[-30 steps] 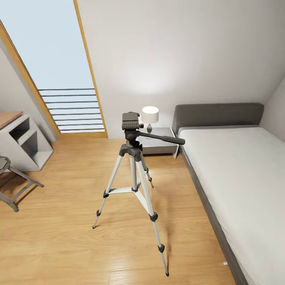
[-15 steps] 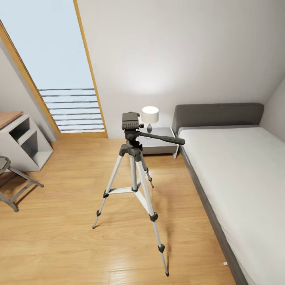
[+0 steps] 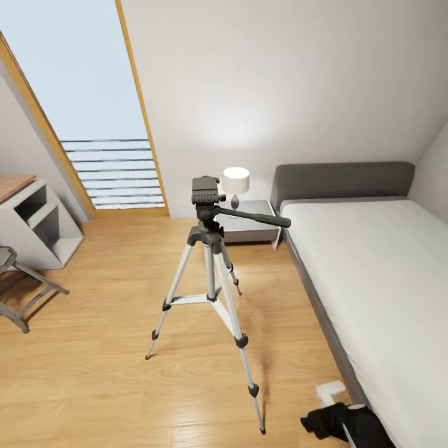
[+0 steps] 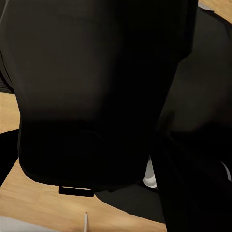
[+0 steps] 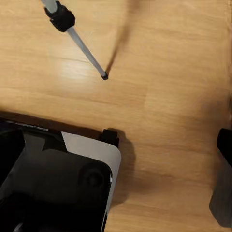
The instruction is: Attach the digital camera to the camera tripod in the bedroom.
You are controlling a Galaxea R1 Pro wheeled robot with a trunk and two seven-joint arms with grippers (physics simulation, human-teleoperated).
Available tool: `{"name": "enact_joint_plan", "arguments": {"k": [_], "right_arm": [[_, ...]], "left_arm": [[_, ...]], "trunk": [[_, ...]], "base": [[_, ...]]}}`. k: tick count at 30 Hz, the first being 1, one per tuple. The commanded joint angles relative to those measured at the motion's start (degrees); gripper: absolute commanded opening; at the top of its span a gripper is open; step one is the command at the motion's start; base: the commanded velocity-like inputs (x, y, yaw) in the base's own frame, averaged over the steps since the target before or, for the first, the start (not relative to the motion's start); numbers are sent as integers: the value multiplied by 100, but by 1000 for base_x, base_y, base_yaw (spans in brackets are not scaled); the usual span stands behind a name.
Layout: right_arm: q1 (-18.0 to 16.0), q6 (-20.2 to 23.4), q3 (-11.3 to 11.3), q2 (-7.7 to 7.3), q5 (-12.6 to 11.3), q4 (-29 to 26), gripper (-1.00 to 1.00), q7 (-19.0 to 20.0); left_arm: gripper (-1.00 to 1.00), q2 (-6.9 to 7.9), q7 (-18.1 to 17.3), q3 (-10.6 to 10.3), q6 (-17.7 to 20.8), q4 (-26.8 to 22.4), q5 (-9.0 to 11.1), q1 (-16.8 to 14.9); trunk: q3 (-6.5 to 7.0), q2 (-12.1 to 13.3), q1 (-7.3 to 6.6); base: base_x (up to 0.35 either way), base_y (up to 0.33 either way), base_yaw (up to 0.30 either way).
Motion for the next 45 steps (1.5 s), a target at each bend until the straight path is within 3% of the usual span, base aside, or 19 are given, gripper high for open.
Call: {"name": "enact_joint_plan", "arguments": {"k": [1, 4, 5, 11, 16, 21, 28, 38, 42, 45], "right_arm": [[-145, 164, -6, 6, 59, -148, 100, 86], [-762, 670, -7, 82, 40, -490, 100, 205], [-1241, 1028, -3, 203, 35, -625, 100, 276], [-1955, 1466, 16, 503, 50, -1266, 100, 342], [-2103, 1568, 89, 620, 41, -2025, 100, 366], [-2163, 1620, 654, 670, 68, -2489, 100, 418], [-2174, 1638, 1010, 697, 56, -2580, 100, 429], [-2175, 1585, 1094, 735, 27, -2586, 100, 444], [-2175, 1558, 1465, 731, 26, -2588, 100, 454], [-2175, 1555, 1553, 734, 25, -2587, 100, 456]], "left_arm": [[-100, 2, -32, -43, 16, -2, 61, -3], [-100, 2, -32, -43, 16, -2, 61, -3], [-100, 2, -32, -43, 16, -2, 61, -3], [-100, 2, -32, -43, 16, -2, 61, -3], [-100, 1, -32, -43, 16, -2, 61, -3], [-100, 3, -32, -43, 16, -2, 61, -3], [-100, 4, -32, -43, 16, -2, 61, -3], [-100, -3, -32, -43, 16, -9, 58, -3], [-100, -17, -34, -44, 16, -11, 53, -3], [-100, -28, -33, -43, 16, -11, 54, -3]], "trunk": [[-10, -10, 2], [-10, -10, 2], [-10, -10, 2], [-10, -10, 2], [-10, -10, 2], [-10, -10, 2], [-10, -10, 2], [-10, -10, 2], [-10, -10, 2], [-10, -10, 2]], "base": [[0, 0, 0], [0, 0, 0], [0, 0, 0], [0, 0, 0], [0, 0, 0], [0, 0, 0], [0, 0, 0], [17, 19, 0], [88, 140, 0], [37, 60, 0]]}}
